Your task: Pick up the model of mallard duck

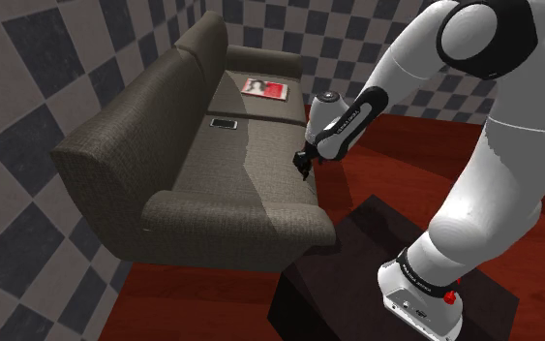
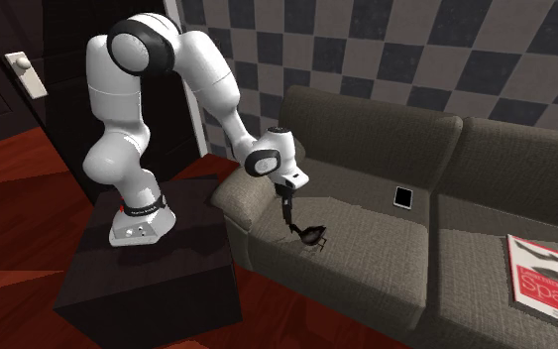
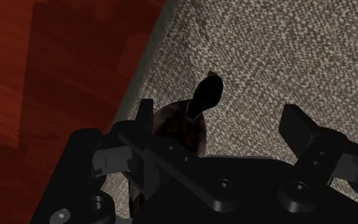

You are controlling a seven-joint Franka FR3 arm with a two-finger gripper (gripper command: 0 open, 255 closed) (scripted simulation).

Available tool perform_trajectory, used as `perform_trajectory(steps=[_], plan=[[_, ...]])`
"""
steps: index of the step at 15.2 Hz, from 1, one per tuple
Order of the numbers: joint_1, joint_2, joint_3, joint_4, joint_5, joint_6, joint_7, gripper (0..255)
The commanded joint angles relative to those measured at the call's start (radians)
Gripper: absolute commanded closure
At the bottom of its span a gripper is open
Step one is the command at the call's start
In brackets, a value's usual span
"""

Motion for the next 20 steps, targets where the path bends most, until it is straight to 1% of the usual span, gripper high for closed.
perform_trajectory(steps=[1,9,11,12,20], plan=[[0.013,0.084,-0.033,0.043,-0.033,0.048,0.044,0],[0.056,0.209,-0.086,0.085,-0.074,0.134,0.098,0],[0.057,0.209,-0.087,0.085,-0.074,0.134,0.098,0],[0.054,0.210,-0.085,0.088,-0.072,0.132,0.096,255],[0.056,0.210,-0.085,0.087,-0.072,0.132,0.097,255]])
